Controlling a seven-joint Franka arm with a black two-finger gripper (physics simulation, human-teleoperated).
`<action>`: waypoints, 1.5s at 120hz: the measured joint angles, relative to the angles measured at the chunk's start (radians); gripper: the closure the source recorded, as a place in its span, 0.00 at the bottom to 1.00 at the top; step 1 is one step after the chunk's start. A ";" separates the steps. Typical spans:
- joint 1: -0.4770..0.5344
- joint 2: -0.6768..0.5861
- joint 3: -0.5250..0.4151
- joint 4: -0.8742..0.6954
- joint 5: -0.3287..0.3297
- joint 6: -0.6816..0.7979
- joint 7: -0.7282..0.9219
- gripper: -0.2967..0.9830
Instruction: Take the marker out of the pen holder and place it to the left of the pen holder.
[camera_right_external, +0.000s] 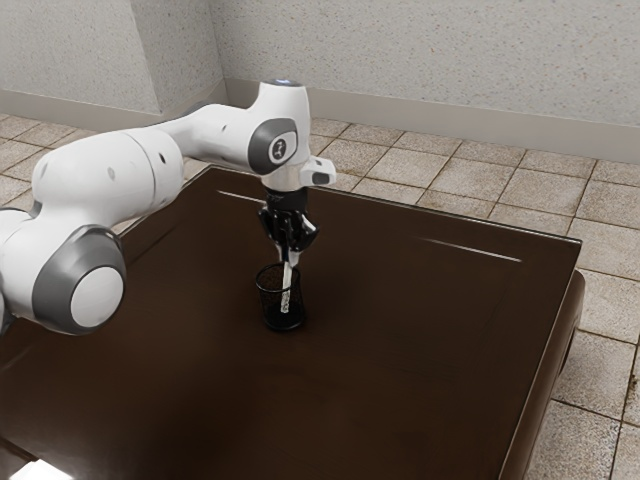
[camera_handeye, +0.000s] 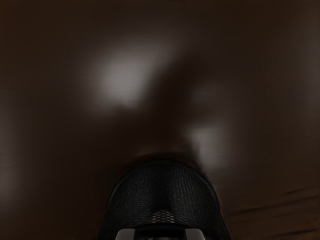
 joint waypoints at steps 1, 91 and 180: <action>0.000 0.000 0.000 0.000 0.000 0.000 0.000 0.74; 0.038 -0.138 0.120 -0.061 0.111 -0.261 0.004 0.84; 0.061 -0.106 0.077 -0.040 0.070 -0.304 0.000 0.40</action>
